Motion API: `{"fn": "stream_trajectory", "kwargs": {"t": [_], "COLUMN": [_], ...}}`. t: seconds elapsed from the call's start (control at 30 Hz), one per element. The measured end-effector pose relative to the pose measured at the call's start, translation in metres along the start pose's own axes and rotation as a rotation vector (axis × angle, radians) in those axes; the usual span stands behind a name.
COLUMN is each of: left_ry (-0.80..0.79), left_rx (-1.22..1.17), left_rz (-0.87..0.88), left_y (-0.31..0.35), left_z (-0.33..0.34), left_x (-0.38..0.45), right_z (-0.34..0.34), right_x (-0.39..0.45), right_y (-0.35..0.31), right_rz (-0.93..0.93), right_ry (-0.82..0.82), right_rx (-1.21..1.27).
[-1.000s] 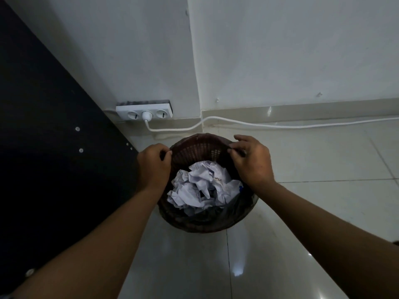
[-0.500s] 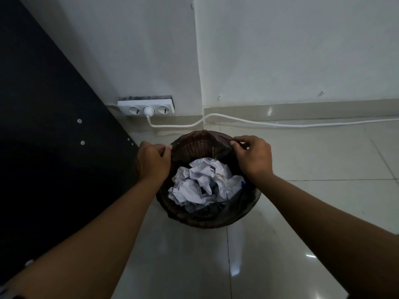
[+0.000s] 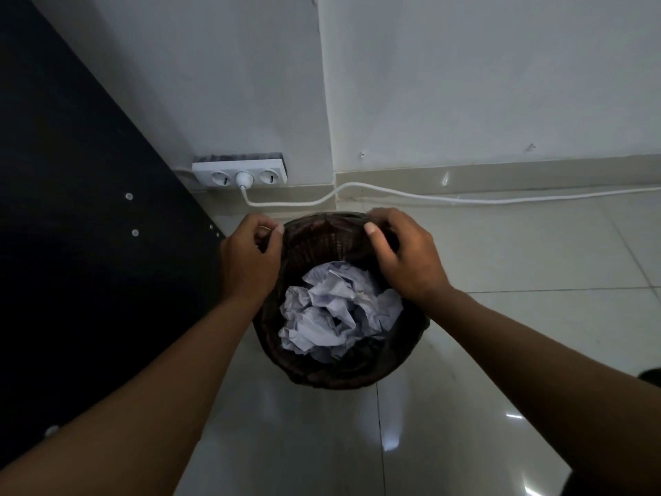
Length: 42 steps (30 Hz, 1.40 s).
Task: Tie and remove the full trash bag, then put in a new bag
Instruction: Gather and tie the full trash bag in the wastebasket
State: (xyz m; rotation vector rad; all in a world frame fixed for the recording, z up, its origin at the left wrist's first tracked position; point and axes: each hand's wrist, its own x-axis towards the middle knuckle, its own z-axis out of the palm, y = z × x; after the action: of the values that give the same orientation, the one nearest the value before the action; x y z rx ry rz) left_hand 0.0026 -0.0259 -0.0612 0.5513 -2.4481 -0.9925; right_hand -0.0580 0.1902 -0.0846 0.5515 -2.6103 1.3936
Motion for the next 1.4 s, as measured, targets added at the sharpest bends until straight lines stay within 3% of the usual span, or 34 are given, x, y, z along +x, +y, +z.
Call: {"fn": "stream_trajectory", "kwargs": {"t": [0.13,0.2,0.37,0.47,0.6,0.77,0.9,0.97,1.07,1.13,1.23,1.4], "left_ry": [-0.079,-0.079,-0.068,-0.138,-0.289,-0.454,-0.520,-0.508,-0.430,-0.416,-0.518,-0.682], "left_rx": [0.114,0.175,0.150,0.068,-0.151,-0.340,-0.293,-0.301,-0.424,-0.531,-0.561,-0.564], "left_rz": [-0.115,-0.137,-0.101,-0.074,-0.289,-0.616,-0.682,-0.676,-0.697,-0.723,-0.738,-0.704], "left_y": [-0.007,-0.012,-0.008,0.000,0.013,0.040,0.043,0.041,0.040,0.042,0.046,0.049], "left_z": [-0.002,-0.005,-0.013,-0.014,-0.011,-0.007,-0.006,-0.004,0.000,-0.001,-0.008,-0.023], "left_x": [-0.001,-0.001,-0.003,0.002,0.011,0.014,0.014,0.014,0.015,0.017,0.018,0.017], "right_z": [0.003,0.003,0.002,0.003,0.007,0.019,0.019,0.016,0.016,0.020,0.030,0.040], "right_x": [0.008,0.010,0.007,0.006,0.006,-0.004,-0.014,-0.018,-0.026,-0.027,-0.022,-0.010], "right_y": [0.007,0.007,-0.004,-0.015,-0.033,-0.052,-0.049,-0.047,-0.054,-0.064,-0.077,-0.077], "right_rz": [0.371,0.431,0.345,0.268,0.081,-0.231,-0.272,-0.258,-0.128,0.060,0.247,0.394], "right_ry": [-0.048,-0.106,0.054,0.089,0.012,-0.238,-0.280,-0.198,0.041,-0.038,-0.199,-0.132], "right_rx": [-0.119,-0.166,-0.176,-0.206,-0.190,-0.029,0.029,0.055,-0.040,-0.011,0.206,0.223]}}
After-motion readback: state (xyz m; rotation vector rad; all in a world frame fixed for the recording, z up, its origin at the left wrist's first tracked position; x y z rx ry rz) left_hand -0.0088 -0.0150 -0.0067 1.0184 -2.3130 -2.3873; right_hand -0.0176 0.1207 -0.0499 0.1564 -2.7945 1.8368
